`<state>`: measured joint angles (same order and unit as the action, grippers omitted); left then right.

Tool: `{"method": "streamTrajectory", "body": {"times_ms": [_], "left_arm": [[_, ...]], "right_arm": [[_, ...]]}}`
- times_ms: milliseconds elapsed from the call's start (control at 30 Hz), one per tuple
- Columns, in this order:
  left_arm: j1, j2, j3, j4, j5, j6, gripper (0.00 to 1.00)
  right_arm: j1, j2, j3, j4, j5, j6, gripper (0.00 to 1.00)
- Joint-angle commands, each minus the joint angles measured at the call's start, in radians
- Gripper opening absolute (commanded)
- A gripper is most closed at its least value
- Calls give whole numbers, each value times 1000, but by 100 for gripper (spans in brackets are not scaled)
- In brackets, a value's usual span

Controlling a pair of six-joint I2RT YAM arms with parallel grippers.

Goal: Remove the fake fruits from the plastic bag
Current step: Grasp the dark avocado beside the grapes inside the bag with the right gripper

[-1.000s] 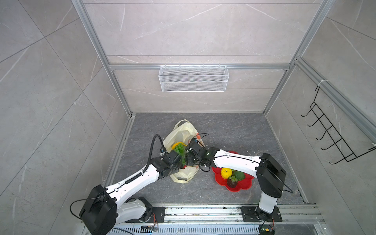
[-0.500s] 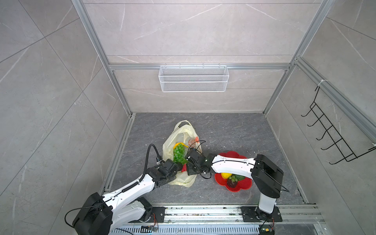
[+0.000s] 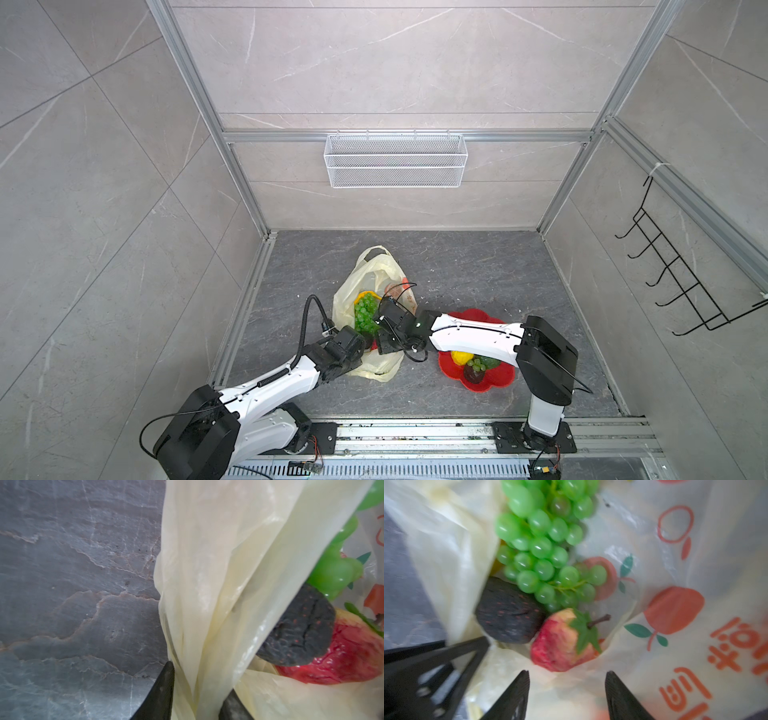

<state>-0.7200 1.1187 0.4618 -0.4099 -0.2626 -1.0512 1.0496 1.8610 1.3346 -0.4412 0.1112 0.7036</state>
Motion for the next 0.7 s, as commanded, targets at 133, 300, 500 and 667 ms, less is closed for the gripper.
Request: {"method": "streamTrajectory", "body": {"times_ms": [133,300,500,667], "left_arm": [[-1,-32,-28,24,-41,-6,30],[30,-92,-66,46,-8,-27,29],[53,-122,-85,49,0,-27,28],[71,-123,-102,65,17,-38,27]], "right_arm": [[6,69,123,-28,-26,63,61],[16,163,212,-21,-91,77,62],[18,241,281,-37,-77,34,66],[18,285,312,-53,-70,24,68]]}}
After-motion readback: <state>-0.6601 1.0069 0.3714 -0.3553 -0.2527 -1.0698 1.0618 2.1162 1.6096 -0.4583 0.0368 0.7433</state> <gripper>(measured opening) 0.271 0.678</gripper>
